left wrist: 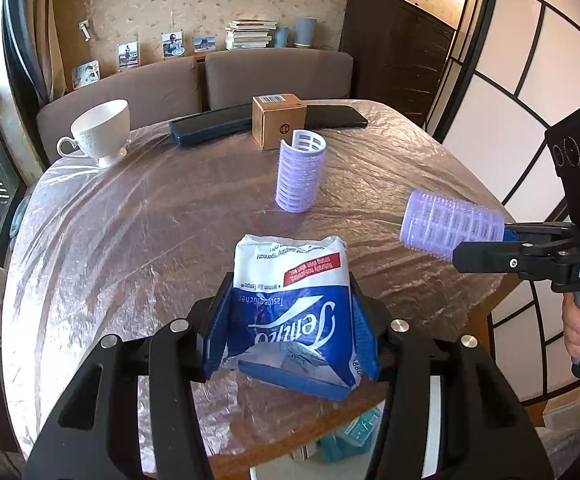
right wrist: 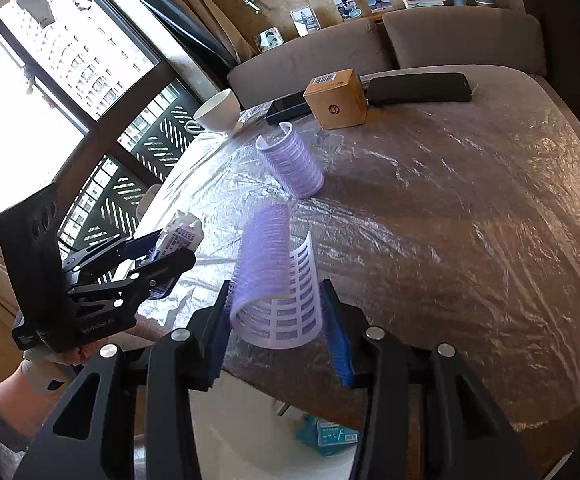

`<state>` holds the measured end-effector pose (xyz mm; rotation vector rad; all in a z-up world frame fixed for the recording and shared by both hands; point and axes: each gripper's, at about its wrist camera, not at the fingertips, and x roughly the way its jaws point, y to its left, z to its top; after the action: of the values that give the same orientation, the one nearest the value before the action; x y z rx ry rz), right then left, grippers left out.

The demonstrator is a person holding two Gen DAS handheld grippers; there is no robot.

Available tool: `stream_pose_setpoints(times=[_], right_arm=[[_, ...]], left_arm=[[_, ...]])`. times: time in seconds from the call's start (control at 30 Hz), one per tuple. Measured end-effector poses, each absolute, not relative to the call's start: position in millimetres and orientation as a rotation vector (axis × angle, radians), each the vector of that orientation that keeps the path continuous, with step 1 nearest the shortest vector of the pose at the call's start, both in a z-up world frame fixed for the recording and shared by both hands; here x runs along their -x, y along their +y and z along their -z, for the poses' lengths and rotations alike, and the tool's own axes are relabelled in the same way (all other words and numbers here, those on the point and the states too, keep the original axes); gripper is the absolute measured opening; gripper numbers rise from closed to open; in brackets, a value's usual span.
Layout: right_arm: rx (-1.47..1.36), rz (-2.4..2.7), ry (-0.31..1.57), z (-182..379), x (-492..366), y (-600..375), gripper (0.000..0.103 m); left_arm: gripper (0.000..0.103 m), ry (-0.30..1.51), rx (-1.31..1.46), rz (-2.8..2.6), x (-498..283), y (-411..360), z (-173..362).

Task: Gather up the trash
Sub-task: 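Carry the tissue pack and purple hair roller with both tools toward the bin, then lower the tissue pack with the left tool while the right tool lowers the purple roller into the bin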

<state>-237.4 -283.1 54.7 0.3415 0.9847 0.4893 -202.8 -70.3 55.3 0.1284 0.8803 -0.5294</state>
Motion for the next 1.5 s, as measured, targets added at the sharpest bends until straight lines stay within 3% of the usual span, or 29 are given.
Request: stream_pose_setpoints(times=[1.5], right_arm=[[-0.178,-0.614,1.135,-40,322,-262,0.042]], left_arm=[[0.053,0.993,-0.208,0.576,292,-78,-44]])
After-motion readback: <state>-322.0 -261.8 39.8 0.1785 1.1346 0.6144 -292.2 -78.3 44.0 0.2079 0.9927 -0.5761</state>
